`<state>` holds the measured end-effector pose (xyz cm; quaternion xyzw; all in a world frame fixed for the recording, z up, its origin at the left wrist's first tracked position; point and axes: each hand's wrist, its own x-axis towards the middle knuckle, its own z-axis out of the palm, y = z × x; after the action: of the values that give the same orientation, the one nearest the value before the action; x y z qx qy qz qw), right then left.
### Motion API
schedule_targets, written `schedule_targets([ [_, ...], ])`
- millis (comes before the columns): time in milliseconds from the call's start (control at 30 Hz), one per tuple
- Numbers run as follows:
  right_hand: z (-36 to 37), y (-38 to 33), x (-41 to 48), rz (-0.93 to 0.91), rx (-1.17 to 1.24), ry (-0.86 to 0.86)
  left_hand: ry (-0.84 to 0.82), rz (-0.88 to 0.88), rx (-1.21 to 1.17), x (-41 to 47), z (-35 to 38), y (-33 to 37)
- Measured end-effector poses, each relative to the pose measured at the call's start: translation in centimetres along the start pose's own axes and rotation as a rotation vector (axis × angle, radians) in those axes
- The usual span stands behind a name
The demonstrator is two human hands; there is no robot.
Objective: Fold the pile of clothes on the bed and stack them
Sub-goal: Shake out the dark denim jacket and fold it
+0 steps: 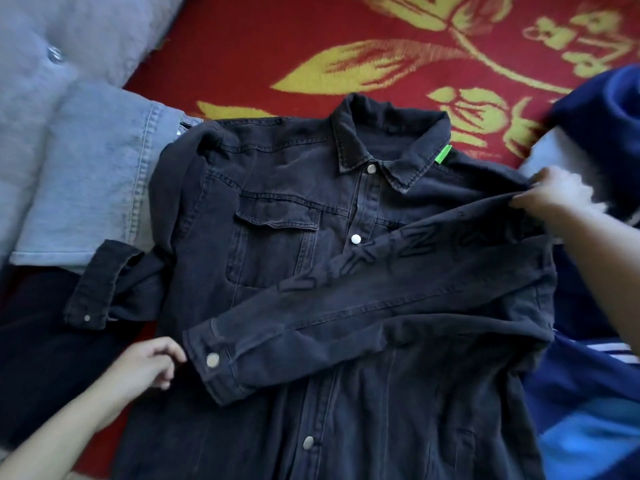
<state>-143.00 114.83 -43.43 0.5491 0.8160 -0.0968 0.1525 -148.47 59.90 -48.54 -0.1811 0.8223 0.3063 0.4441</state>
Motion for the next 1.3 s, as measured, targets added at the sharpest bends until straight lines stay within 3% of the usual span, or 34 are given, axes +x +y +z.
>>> schedule_targets([
  [67, 1.9, -0.5, -1.9, 0.007, 0.193, 0.076, 0.031, -0.004, -0.073, -0.2, 0.5, 0.5],
  [100, 2.9, -0.4, -3.2, -0.059, 0.179, 0.12, 0.008, -0.016, -0.113, -0.3, 0.9, 0.6],
  [200, 6.8, 1.7, -7.0, -0.377, 0.002, 0.301, -0.105, -0.046, -0.191, -1.3, 2.3, 1.1],
  [267, 9.9, 4.2, -10.5, -0.59, -0.06, 0.414, -0.069, -0.038, -0.168, -1.7, 3.6, 1.5],
  [367, 13.8, 8.0, -15.2, -0.916, -0.223, 0.316, 0.002, -0.06, -0.179, -1.8, 5.7, 1.7],
  [433, 14.5, 10.0, -16.2, -1.03, -0.335, 0.237, 0.064, -0.072, -0.199, -2.0, 6.7, 1.6],
  [600, 13.1, 12.6, -16.2, -1.06, -0.272, 0.268, 0.156, -0.02, -0.318, -2.9, 6.1, 1.6],
  [667, 13.6, 12.6, -16.9, -1.037, -0.363, 0.158, 0.134, 0.003, -0.312, -3.4, 5.3, 1.1],
  [767, 15.3, 10.8, -18.2, -0.853, -0.409, 0.001, 0.121, 0.015, -0.173, -3.9, 5.2, -0.6],
  [867, 14.7, 6.2, -20.9, -0.809, -0.371, 0.024, 0.288, 0.032, -0.155, -3.6, 4.1, -2.3],
  [933, 14.6, 3.2, -23.6, -0.883, -0.292, 0.124, 0.429, 0.026, -0.187, -3.2, 2.6, -3.3],
  [967, 15.1, 1.9, -24.9, -0.909, -0.263, 0.087, 0.496, 0.019, -0.199, -2.8, 1.8, -3.8],
  [1067, 17.1, -0.9, -28.7, -0.94, -0.327, -0.249, 0.621, -0.095, -0.266, -1.8, -0.5, -4.9],
  [1167, 19.5, -2.1, -30.3, -0.91, -0.424, -0.369, 0.655, -0.211, -0.457, -0.4, -2.3, -6.1],
  [1300, 20.0, -2.0, -30.3, -0.854, -0.486, -0.538, 0.658, -0.082, -0.537, -0.7, -3.1, -5.4],
])
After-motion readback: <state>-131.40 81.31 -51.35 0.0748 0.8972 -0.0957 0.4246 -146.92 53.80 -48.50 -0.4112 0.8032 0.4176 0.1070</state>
